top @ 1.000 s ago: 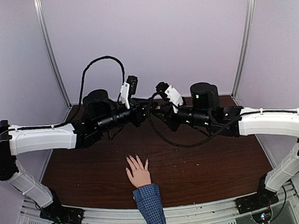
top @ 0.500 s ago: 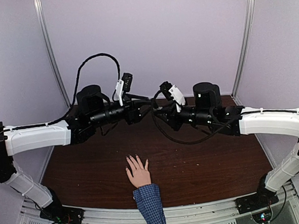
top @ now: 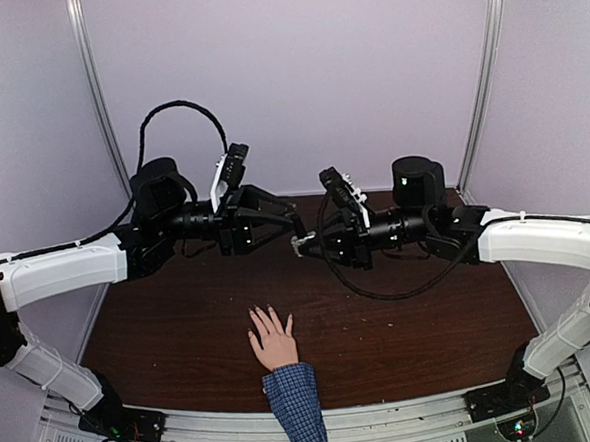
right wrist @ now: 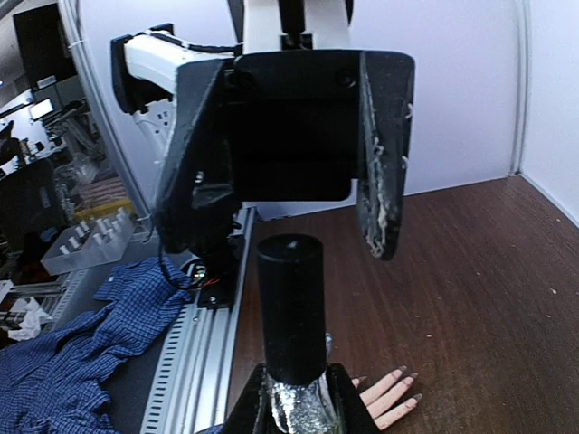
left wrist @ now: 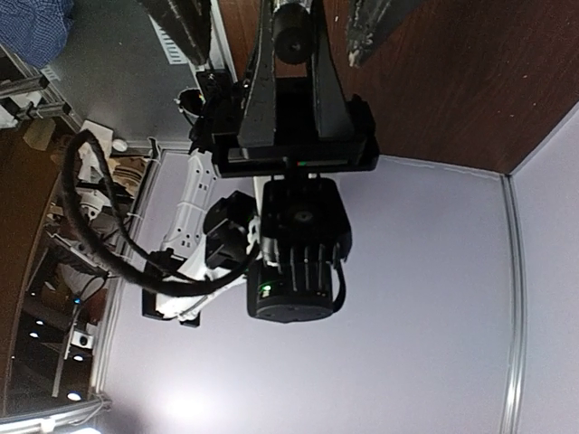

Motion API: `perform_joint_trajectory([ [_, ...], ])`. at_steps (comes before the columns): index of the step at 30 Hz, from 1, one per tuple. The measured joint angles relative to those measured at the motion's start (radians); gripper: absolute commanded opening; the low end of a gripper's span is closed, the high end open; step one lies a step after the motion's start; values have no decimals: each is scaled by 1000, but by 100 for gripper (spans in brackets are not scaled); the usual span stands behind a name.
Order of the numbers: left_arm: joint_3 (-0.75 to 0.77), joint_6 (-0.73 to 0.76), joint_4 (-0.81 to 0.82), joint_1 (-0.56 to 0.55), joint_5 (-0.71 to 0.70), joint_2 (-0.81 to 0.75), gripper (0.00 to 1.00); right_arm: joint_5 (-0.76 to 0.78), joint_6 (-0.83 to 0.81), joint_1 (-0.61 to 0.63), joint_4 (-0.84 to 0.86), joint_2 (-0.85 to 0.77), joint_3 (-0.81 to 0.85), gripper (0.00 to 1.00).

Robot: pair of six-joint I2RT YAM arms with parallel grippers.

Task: Paint the nails
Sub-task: Unscrew the cap of the nail polish bottle.

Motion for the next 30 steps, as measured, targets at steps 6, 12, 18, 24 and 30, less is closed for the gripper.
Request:
perform_joint_trajectory([
  [6, 0, -37, 104, 0, 109, 6, 39, -180, 48, 0, 31, 4, 12, 0],
  [12, 3, -107, 215, -3, 177, 53, 33, -276, 103, 0, 77, 28, 37, 0],
  [18, 8, -159, 271, -16, 219, 90, 17, -323, 140, 0, 92, 50, 47, 0],
  [24, 23, -214, 338, -23, 251, 111, 2, -351, 158, 0, 115, 58, 51, 0],
  [30, 24, -249, 372, -23, 260, 116, 0, -354, 172, 0, 127, 58, 52, 0],
])
